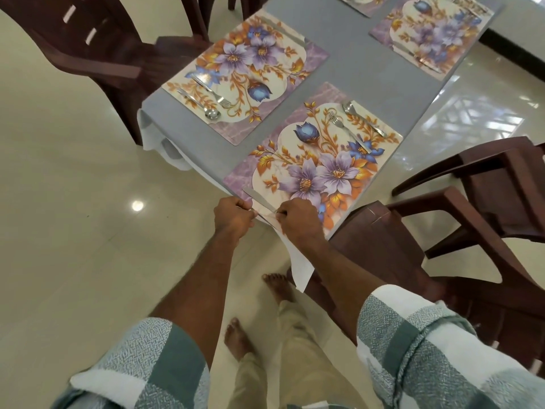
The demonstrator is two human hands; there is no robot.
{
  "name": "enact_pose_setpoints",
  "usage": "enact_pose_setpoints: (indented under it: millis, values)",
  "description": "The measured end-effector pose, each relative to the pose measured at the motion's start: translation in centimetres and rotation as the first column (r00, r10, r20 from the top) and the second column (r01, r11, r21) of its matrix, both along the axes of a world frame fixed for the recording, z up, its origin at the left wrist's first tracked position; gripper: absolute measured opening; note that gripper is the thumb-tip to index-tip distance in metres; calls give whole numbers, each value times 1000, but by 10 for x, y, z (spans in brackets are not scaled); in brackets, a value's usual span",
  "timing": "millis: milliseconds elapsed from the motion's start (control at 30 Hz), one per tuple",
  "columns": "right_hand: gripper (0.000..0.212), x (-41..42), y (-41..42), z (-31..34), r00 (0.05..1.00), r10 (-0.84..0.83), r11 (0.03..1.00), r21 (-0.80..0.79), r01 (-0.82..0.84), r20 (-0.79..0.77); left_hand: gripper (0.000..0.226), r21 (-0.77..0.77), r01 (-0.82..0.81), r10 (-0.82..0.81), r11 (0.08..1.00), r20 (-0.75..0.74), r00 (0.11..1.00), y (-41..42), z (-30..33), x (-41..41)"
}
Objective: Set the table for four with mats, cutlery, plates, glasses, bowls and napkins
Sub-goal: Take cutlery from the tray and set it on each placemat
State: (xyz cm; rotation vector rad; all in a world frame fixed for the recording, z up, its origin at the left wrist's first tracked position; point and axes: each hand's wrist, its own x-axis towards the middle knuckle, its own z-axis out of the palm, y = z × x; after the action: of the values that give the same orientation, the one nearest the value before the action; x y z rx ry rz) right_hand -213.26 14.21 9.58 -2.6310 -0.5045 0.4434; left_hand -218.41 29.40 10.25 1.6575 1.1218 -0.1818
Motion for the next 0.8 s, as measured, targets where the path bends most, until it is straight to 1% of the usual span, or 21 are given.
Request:
enact_pose_setpoints:
  millis: [133, 267, 367, 433, 500, 567, 633, 700, 800]
  values:
    - [22, -1, 0, 2, 1000, -13, 1000, 0, 13, -14, 14, 81, 61, -60, 995, -4, 998, 3, 0, 1]
    - [22, 5, -1, 7, 1000, -22, 999, 23, 22, -20, 10, 233, 180, -188, 956, 10, 982, 10, 3, 6]
    - [25, 16, -3, 20, 999, -35, 999, 23, 34, 41, 12, 304, 267, -295, 915, 52, 954, 16, 14, 11]
    - [23, 24, -10, 32, 995, -32, 999, 4, 32, 95, 17, 342, 322, -367, 883, 77, 927, 15, 26, 16]
    - [22, 34, -17, 42, 987, -41, 999, -7, 42, 156, 19, 371, 382, -430, 846, 53, 901, 16, 37, 22]
    - [22, 38, -32, 54, 973, -67, 997, -29, 75, 222, 19, 386, 423, -480, 820, 61, 875, 7, 50, 25]
    - [20, 33, -50, 70, 955, -82, 991, -75, 108, 284, 19, 429, 468, -549, 773, 83, 831, -8, 67, 27]
    - [20, 22, -72, 87, 931, -103, 981, -118, 152, 350, 16, 483, 521, -631, 703, 87, 771, -26, 84, 27]
    - [29, -8, -121, 116, 892, -161, 957, -156, 246, 422, 48, 543, 632, -786, 554, 91, 611, -69, 117, 16]
